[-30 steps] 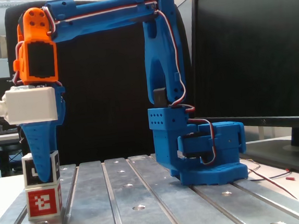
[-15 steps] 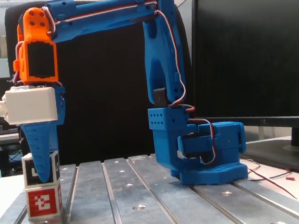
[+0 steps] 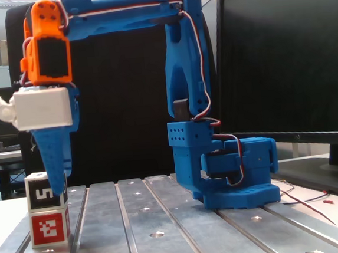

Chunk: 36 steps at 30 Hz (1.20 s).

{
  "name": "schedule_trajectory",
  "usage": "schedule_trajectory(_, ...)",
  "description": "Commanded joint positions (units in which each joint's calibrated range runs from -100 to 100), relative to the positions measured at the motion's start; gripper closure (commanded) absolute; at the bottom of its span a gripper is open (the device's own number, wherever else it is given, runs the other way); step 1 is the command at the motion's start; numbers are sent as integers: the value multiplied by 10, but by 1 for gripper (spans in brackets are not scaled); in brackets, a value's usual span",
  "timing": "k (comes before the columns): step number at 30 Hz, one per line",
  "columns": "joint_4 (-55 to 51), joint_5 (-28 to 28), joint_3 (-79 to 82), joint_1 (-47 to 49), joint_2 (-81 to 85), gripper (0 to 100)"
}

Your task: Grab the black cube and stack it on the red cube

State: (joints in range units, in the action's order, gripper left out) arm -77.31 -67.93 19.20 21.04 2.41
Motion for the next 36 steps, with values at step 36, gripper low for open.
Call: schedule_trajectory(36, -138, 272, -200, -129, 69, 62)
